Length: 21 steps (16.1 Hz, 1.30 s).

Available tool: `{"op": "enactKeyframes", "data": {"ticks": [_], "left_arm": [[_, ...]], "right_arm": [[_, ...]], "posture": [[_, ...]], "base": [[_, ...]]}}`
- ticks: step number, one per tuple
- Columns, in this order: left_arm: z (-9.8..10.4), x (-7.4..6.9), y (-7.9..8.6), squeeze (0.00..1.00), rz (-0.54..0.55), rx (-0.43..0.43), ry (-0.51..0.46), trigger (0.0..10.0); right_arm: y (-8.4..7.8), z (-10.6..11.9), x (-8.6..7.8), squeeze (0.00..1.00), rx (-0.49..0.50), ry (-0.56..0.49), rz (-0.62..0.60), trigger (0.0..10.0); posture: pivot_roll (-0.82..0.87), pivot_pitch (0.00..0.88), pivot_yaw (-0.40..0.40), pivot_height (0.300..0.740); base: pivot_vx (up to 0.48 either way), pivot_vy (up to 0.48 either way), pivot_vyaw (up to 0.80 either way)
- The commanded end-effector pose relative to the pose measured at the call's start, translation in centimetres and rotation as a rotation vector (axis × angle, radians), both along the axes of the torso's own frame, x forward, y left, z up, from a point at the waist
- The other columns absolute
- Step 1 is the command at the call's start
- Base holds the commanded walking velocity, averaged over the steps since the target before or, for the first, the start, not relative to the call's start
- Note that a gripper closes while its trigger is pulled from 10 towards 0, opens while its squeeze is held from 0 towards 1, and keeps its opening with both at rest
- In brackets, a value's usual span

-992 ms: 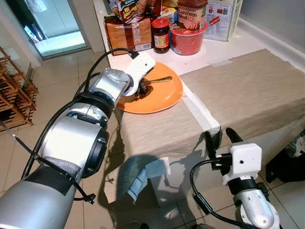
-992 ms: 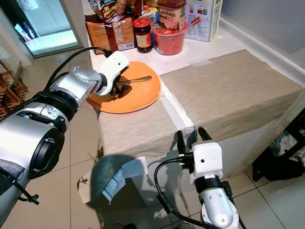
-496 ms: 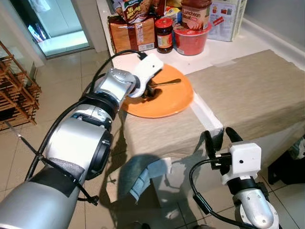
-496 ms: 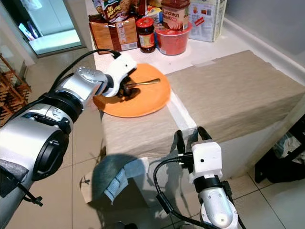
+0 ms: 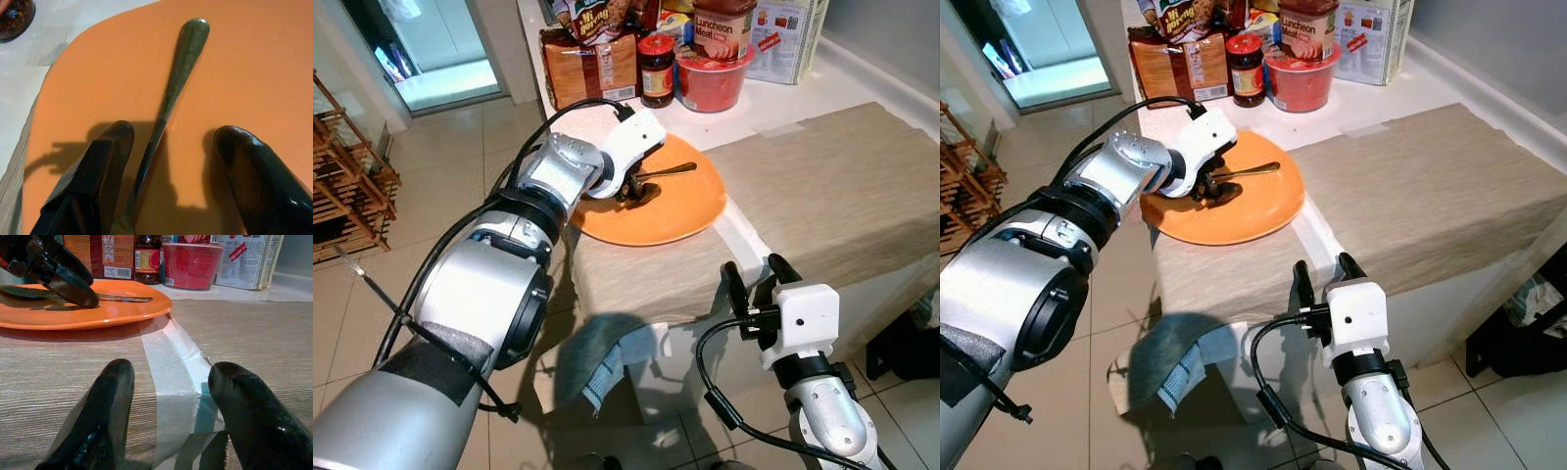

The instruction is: Setting the table

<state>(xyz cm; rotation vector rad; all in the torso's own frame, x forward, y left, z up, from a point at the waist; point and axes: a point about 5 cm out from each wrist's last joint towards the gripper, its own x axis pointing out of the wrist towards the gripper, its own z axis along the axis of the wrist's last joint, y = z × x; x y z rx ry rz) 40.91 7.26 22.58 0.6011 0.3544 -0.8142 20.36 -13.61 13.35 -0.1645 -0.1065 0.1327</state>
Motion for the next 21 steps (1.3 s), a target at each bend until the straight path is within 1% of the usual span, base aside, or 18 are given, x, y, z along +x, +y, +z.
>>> {"op": "enactKeyframes", "data": {"ticks": [1,2,3,5,6,9,13,14,15,19,21], "left_arm": [[0.9,0.2,0.5,0.00,0.026,-0.018,0.008,10.0],[1.0,0.3,0.6,0.00,0.042,-0.035,0.014,10.0],[0.5,0.3,1.0,0.00,0.090,-0.062,0.043,10.0],[-1.1,0.1,1.6,0.00,0.130,-0.048,0.082,10.0],[-1.6,0.0,1.8,0.00,0.139,-0.040,0.091,10.0],[-4.0,-0.4,2.8,0.00,0.210,-0.037,0.149,10.0],[-5.3,-0.8,3.2,0.00,0.234,-0.022,0.194,10.0],[-5.4,-0.8,3.3,0.00,0.246,-0.022,0.198,3.1],[-5.4,-0.8,3.2,0.00,0.238,-0.023,0.204,0.0],[-5.7,-1.0,3.2,0.00,0.222,-0.002,0.216,0.0],[-6.2,-1.1,3.5,0.00,0.222,0.015,0.230,0.0]], "right_arm": [[0.4,-0.2,0.1,0.00,0.019,0.011,0.010,10.0],[0.4,-0.2,0.1,0.00,0.020,0.011,0.012,10.0],[0.4,-0.2,0.2,0.00,0.021,0.013,0.013,10.0],[0.4,-0.3,0.0,0.00,0.023,0.015,0.011,10.0],[0.4,-0.3,0.0,0.00,0.023,0.016,0.010,10.0],[0.4,-0.3,-0.5,0.00,0.024,0.024,-0.002,10.0],[0.3,-0.3,-0.6,0.00,0.023,0.026,-0.003,10.0],[0.3,-0.3,-0.6,0.00,0.022,0.024,-0.003,10.0],[0.3,-0.3,-0.6,0.00,0.021,0.022,-0.003,10.0],[0.4,-0.1,-0.6,0.00,0.022,0.013,-0.002,10.0],[0.4,0.0,-0.6,0.00,0.021,0.011,-0.002,10.0]], "posture": [[-0.11,0.078,0.133,0.740],[-0.11,0.079,0.133,0.740],[-0.12,0.082,0.136,0.740],[-0.13,0.088,0.140,0.740],[-0.13,0.092,0.142,0.740],[-0.15,0.103,0.145,0.740],[-0.16,0.099,0.148,0.740],[-0.16,0.097,0.150,0.740],[-0.16,0.094,0.151,0.740],[-0.16,0.087,0.153,0.740],[-0.16,0.093,0.152,0.740]], "base": [[0.000,0.000,0.00],[0.000,0.000,0.00],[0.000,0.000,0.00],[0.000,0.000,0.00],[0.000,0.000,0.00],[0.000,0.000,0.00],[0.000,0.000,0.00],[0.000,0.000,0.00],[0.000,0.000,0.00],[0.000,0.000,0.00],[0.000,0.000,0.00]]}}
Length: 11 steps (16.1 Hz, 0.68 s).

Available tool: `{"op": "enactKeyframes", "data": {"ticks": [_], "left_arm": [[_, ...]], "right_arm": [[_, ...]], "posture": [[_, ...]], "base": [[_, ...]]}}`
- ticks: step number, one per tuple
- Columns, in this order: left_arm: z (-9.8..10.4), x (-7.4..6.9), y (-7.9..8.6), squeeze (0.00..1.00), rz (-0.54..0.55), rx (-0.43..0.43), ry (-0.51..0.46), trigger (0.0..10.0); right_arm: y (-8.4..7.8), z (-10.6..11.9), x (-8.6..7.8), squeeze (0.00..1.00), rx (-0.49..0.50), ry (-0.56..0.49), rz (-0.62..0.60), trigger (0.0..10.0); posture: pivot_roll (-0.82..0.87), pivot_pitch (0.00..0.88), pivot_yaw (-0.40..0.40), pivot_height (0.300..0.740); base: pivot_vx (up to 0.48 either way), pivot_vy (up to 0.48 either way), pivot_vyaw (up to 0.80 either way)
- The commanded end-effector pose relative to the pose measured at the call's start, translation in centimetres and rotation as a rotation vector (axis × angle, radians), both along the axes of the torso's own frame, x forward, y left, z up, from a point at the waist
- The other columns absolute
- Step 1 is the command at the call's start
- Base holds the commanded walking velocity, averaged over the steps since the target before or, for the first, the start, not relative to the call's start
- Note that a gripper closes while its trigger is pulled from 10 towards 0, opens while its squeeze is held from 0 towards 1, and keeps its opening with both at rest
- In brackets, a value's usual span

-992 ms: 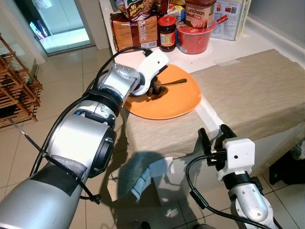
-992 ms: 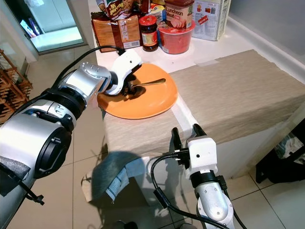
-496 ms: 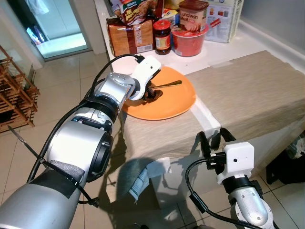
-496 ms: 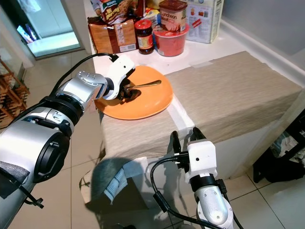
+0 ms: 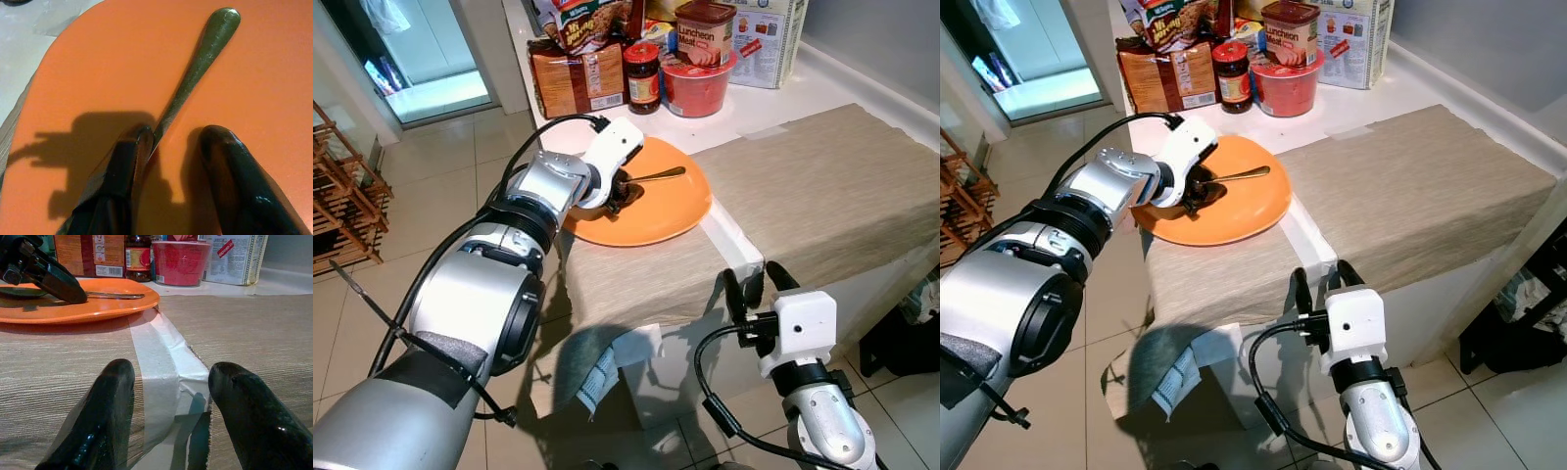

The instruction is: Setting the table

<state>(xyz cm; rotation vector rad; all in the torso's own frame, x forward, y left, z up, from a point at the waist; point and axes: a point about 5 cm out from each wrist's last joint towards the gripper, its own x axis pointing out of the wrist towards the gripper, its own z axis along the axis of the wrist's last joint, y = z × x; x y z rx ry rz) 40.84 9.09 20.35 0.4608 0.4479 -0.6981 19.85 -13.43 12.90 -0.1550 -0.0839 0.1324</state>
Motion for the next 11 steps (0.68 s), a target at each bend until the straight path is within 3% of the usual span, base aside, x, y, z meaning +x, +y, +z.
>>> {"op": "enactKeyframes", "data": {"ticks": [1,7,11], "left_arm": [[-4.2,-1.2,1.8,0.00,0.050,0.092,0.152,0.0],[-3.8,-1.0,1.9,0.00,0.025,0.131,0.116,0.0],[-2.1,-0.4,1.5,0.00,-0.005,0.123,0.051,0.0]], "right_arm": [[0.2,0.4,-0.1,0.00,0.013,-0.011,0.000,10.0],[0.3,0.4,0.0,0.00,0.015,-0.007,0.002,10.0],[0.3,0.4,0.2,0.00,0.018,-0.006,0.005,10.0]], "posture": [[-0.16,0.096,0.151,0.740],[-0.15,0.100,0.146,0.740],[-0.14,0.096,0.140,0.740]], "base": [[0.000,0.000,0.00],[0.000,0.000,0.00],[0.000,0.000,0.00]]}}
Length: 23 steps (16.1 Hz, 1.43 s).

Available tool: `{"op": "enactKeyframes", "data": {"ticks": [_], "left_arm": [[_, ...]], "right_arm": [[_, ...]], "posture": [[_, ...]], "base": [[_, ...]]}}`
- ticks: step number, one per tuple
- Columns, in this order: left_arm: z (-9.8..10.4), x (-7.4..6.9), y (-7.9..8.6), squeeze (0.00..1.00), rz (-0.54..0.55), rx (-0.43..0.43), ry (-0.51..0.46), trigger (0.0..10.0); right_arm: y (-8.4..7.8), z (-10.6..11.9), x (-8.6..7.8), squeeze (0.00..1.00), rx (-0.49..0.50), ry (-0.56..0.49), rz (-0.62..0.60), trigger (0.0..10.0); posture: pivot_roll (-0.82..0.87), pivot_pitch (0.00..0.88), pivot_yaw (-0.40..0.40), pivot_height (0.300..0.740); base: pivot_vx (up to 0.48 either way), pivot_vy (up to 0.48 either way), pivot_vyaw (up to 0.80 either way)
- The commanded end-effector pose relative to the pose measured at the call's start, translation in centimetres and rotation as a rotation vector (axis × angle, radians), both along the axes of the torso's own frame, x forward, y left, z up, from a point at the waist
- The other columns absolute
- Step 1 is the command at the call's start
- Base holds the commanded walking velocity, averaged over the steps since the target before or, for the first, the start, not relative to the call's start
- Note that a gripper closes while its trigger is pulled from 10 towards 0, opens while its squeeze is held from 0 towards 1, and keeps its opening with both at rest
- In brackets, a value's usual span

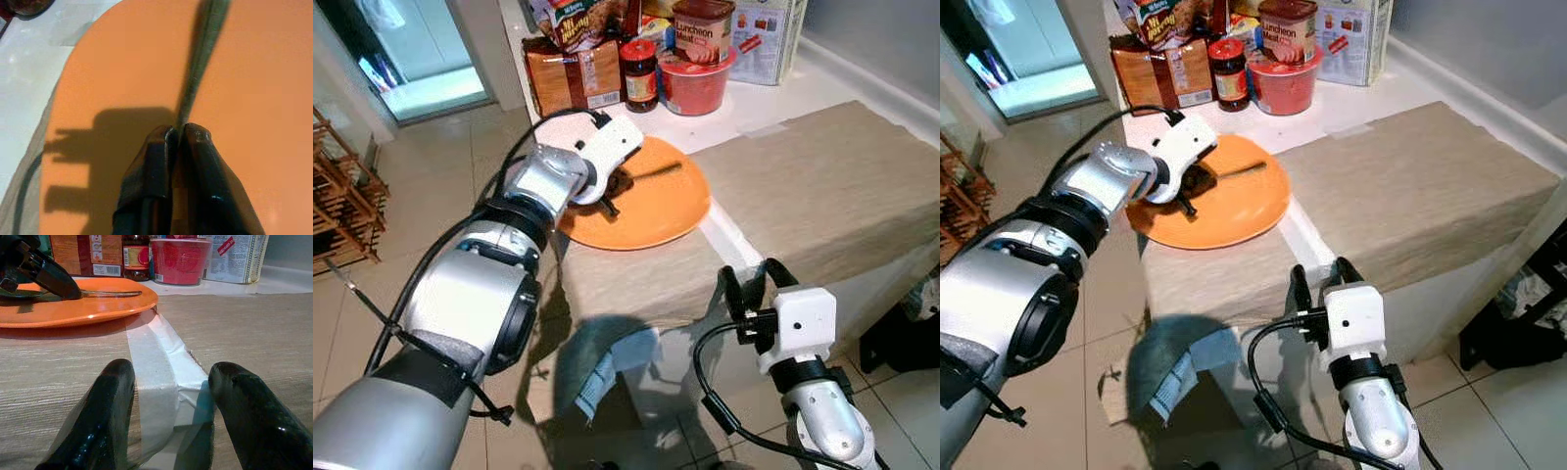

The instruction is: Setting the table

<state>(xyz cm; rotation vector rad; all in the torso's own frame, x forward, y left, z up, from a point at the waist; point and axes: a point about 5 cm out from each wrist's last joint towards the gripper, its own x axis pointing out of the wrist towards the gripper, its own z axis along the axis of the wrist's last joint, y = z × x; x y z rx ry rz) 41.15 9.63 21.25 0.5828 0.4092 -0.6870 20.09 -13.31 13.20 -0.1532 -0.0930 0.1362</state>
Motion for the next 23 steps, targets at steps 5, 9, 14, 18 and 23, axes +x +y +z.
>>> {"op": "enactKeyframes", "data": {"ticks": [5,9,14,18,23], "left_arm": [[-1.0,-0.3,0.5,0.00,0.014,-0.039,0.072,0.0],[2.8,0.3,-0.4,0.00,-0.034,-0.122,-0.021,0.0],[4.3,0.6,-0.4,0.00,-0.054,-0.134,-0.115,0.0],[5.6,0.9,0.5,0.00,0.001,-0.218,-0.187,0.0],[7.6,1.1,1.6,0.00,0.043,-0.286,-0.262,0.0]], "right_arm": [[0.2,0.0,0.3,0.00,0.018,0.002,0.007,10.0],[0.3,-0.1,0.5,0.00,0.020,0.004,0.012,10.0],[0.4,-0.3,1.0,0.00,0.022,0.003,0.019,10.0],[0.3,-0.6,1.4,0.00,0.022,0.000,0.023,10.0],[0.3,-0.7,1.9,0.00,0.023,-0.005,0.034,10.0]], "posture": [[-0.13,0.091,0.136,0.740],[-0.12,0.089,0.131,0.740],[-0.10,0.066,0.130,0.740],[-0.09,0.042,0.123,0.740],[-0.07,0.012,0.116,0.740]], "base": [[0.000,0.000,0.00],[0.000,0.000,0.00],[0.000,0.000,0.00],[0.000,0.000,0.00],[0.000,0.000,0.00]]}}
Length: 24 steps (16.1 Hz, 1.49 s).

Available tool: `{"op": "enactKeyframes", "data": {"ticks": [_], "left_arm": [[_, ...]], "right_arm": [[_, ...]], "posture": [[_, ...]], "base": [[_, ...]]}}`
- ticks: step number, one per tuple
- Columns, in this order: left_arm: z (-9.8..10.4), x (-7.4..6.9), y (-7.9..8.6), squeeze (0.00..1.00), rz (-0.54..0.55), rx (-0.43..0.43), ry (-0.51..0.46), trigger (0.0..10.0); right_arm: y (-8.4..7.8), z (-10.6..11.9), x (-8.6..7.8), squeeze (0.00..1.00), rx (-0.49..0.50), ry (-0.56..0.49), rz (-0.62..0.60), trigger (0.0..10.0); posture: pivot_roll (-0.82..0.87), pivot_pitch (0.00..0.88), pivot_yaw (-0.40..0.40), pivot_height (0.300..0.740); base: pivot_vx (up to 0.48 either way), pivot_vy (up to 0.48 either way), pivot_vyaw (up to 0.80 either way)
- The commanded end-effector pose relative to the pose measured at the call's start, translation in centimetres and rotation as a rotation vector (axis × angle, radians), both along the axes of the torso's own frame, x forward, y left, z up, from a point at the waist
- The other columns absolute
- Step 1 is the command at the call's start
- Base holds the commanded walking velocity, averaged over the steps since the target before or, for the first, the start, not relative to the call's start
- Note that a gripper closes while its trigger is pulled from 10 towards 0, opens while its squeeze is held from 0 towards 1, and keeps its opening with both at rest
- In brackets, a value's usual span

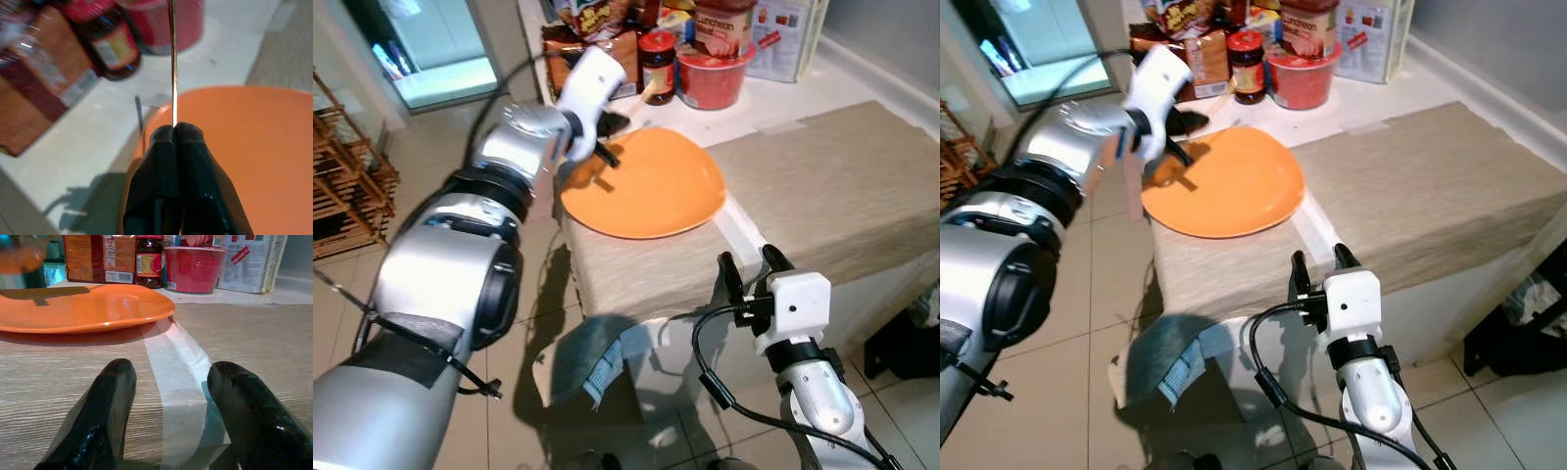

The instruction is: Setting the table

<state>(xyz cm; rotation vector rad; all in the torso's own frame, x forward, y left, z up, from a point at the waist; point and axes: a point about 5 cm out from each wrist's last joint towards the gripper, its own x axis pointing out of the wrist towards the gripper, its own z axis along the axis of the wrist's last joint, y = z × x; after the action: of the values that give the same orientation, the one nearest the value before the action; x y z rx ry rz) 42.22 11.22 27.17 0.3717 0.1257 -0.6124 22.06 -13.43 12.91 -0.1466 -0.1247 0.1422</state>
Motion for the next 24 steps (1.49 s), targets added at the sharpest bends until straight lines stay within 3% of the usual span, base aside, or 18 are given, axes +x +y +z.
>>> {"op": "enactKeyframes", "data": {"ticks": [1,2,7,9,12,13,14,15,16,18,21,22,23,24], "left_arm": [[1.9,0.2,0.6,0.00,0.028,-0.038,-0.072,0.0],[2.2,0.2,1.5,0.00,0.050,-0.093,-0.112,0.0],[2.8,0.0,3.2,0.00,0.074,-0.156,-0.176,0.0],[2.8,-0.2,5.1,0.00,0.125,-0.200,-0.203,0.0],[2.5,-0.4,6.5,0.00,0.168,-0.234,-0.213,0.0],[1.7,-0.9,8.3,0.00,0.199,-0.258,-0.224,0.0],[1.7,-0.9,8.3,0.00,0.199,-0.258,-0.224,0.0],[0.7,-1.3,9.0,0.00,0.224,-0.266,-0.218,0.0],[-2.5,-2.5,9.5,0.00,0.256,-0.315,-0.177,0.0],[-5.1,-4.3,9.6,0.00,0.284,-0.348,-0.162,0.0],[-7.2,-6.3,10.0,0.00,0.327,-0.362,-0.126,0.0],[-8.8,-7.9,9.3,0.00,0.342,-0.362,-0.083,0.0],[-9.5,-8.6,8.6,0.00,0.339,-0.380,-0.061,0.0],[-11.6,-10.4,6.8,0.00,0.335,-0.415,-0.004,0.0]], "right_arm": [[0.4,-0.4,0.2,0.00,0.015,0.023,0.026,10.0],[0.4,-0.4,0.5,0.00,0.014,0.017,0.029,10.0],[0.1,-0.6,1.2,0.00,0.014,0.015,0.028,10.0],[-0.4,-0.5,2.0,0.00,0.024,0.011,0.011,10.0],[-0.5,-0.5,2.4,0.00,0.020,0.008,0.012,10.0],[-0.7,-0.5,2.8,0.00,0.018,0.004,0.013,10.0],[-0.7,-0.5,2.8,0.00,0.018,0.004,0.013,10.0],[-0.7,-0.5,3.1,0.00,0.017,0.001,0.013,10.0],[-1.1,0.2,3.8,0.00,0.032,-0.025,-0.017,10.0],[-1.4,1.0,4.0,0.00,0.029,-0.059,-0.032,10.0],[-1.7,1.0,3.8,0.00,0.015,-0.069,-0.038,10.0],[-1.7,0.8,3.7,0.00,0.012,-0.070,-0.038,10.0],[-1.6,0.8,3.7,0.00,0.012,-0.071,-0.036,10.0],[-1.4,0.8,3.8,0.00,0.012,-0.075,-0.029,10.0]], "posture": [[-0.07,0.004,0.114,0.740],[-0.06,0.000,0.110,0.740],[-0.04,0.000,0.094,0.740],[-0.01,0.000,0.085,0.740],[0.00,0.000,0.076,0.740],[0.02,0.000,0.064,0.740],[0.02,0.000,0.064,0.740],[0.03,0.000,0.057,0.740],[0.04,0.000,0.052,0.740],[0.03,0.000,0.051,0.740],[0.04,0.000,0.046,0.740],[0.05,0.000,0.043,0.740],[0.05,0.000,0.042,0.740],[0.05,0.000,0.042,0.740]], "base": [[0.000,0.000,0.00],[0.000,0.000,0.00],[0.000,0.000,0.00],[0.000,0.000,0.00],[0.000,0.000,0.00],[0.000,0.000,0.00],[0.000,0.000,0.00],[0.000,0.000,0.00],[0.000,0.000,0.00],[0.000,0.000,0.00],[0.000,0.000,0.00],[0.000,0.000,0.00],[0.000,0.000,0.00],[0.000,0.000,0.00]]}}
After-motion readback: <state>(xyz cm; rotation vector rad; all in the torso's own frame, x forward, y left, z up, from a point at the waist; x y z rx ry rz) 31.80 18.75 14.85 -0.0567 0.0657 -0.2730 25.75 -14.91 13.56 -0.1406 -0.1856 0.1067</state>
